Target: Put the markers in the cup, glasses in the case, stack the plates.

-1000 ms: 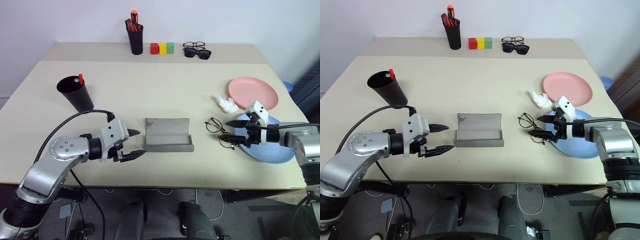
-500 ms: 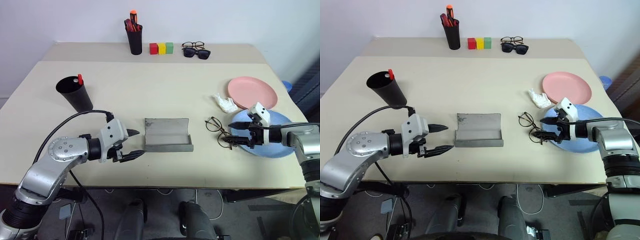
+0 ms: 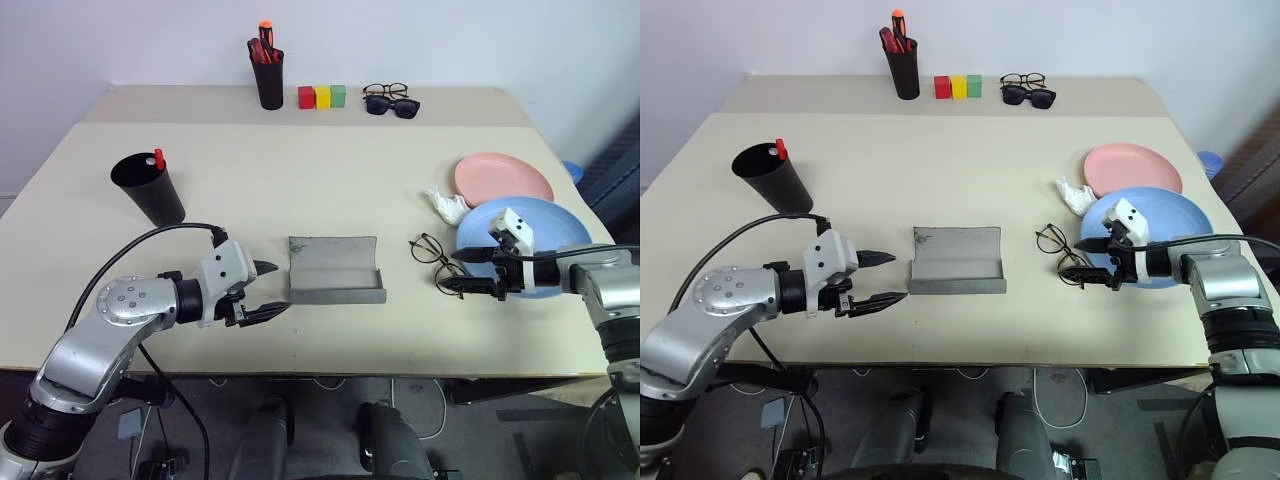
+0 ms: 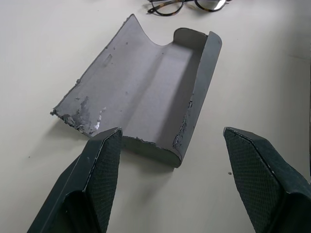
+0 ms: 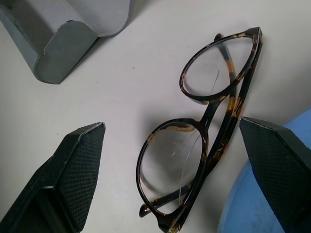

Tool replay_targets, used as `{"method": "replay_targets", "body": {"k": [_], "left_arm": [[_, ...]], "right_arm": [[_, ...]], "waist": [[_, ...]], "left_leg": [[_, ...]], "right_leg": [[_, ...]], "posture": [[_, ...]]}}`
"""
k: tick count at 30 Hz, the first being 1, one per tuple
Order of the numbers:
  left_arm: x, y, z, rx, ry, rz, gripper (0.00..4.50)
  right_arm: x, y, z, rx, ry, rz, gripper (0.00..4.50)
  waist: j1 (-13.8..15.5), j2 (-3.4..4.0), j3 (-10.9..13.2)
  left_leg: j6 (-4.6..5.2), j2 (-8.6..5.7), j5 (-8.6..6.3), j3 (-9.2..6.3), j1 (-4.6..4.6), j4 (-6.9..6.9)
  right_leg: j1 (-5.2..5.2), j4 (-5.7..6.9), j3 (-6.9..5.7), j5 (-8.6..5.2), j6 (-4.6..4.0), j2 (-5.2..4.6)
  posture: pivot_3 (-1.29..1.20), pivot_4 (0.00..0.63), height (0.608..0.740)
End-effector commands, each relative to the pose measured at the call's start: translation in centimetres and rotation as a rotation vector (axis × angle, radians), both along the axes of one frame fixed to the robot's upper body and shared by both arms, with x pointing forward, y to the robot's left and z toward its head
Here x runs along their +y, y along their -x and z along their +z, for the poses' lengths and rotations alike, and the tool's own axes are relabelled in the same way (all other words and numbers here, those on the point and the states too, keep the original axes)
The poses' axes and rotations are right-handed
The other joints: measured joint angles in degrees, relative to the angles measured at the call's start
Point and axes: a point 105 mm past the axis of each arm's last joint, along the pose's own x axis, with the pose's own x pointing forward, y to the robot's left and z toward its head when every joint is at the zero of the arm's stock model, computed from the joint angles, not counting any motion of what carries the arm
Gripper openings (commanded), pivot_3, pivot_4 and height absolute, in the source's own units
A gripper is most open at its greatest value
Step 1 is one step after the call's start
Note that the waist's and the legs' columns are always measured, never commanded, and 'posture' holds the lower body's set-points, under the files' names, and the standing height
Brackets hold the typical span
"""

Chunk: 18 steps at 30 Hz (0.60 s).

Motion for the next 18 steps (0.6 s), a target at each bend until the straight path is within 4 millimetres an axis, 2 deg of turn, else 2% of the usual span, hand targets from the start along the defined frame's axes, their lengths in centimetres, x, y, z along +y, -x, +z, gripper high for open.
{"method": "replay_targets", "body": {"k": [1, 4, 10, 11, 18], "left_arm": [[-0.2, 0.39, 1.04, -0.043, 0.01, -0.014, 3.4], [-0.17, 0.41, 1.04, -0.043, 0.009, -0.014, 3.4], [-0.11, 0.42, 1.05, -0.043, 0.009, -0.013, 3.4], [-0.09, 0.42, 1.04, -0.043, 0.009, -0.013, 3.4], [-0.05, 0.48, 1.03, -0.043, 0.008, -0.008, 3.4]], "right_arm": [[0.42, -0.28, 0.74, -0.029, -0.006, 0.019, 4.48], [0.49, -0.3, 0.59, -0.026, -0.005, 0.022, 3.56], [0.57, -0.31, 0.44, -0.024, -0.003, 0.025, 0.41], [0.6, -0.31, 0.42, -0.024, -0.003, 0.026, 0.05], [1.01, -0.37, 0.19, -0.018, -0.005, 0.039, 0.05]], "waist": [[0.0, 0.0, 0.0], [0.0, 0.0, 0.0], [0.0, 0.0, 0.0], [-0.12, 0.0, 0.0], [-0.16, -0.03, -0.02]], "left_leg": [[0.0, 0.0, 0.0, 0.0, 0.0, 0.0], [0.0, 0.0, 0.0, 0.0, 0.0, 0.0], [0.0, 0.0, 0.0, 0.0, 0.0, 0.0], [0.0, 0.0, 0.0, 0.0, 0.0, 0.0], [0.0, 0.0, 0.0, 0.0, 0.08, 0.02]], "right_leg": [[0.0, 0.0, 0.0, 0.0, 0.0, 0.0], [0.0, 0.0, 0.0, 0.0, 0.0, 0.0], [0.0, 0.0, 0.0, 0.0, 0.0, 0.0], [0.0, 0.0, 0.0, 0.0, 0.0, 0.0], [0.07, 0.0, 0.0, -0.01, 0.02, 0.0]], "posture": [[0.0, 0.15, 0.74], [0.0, 0.15, 0.74], [0.0, 0.15, 0.74], [0.0, 0.15, 0.74], [0.0, 0.15, 0.74]]}}
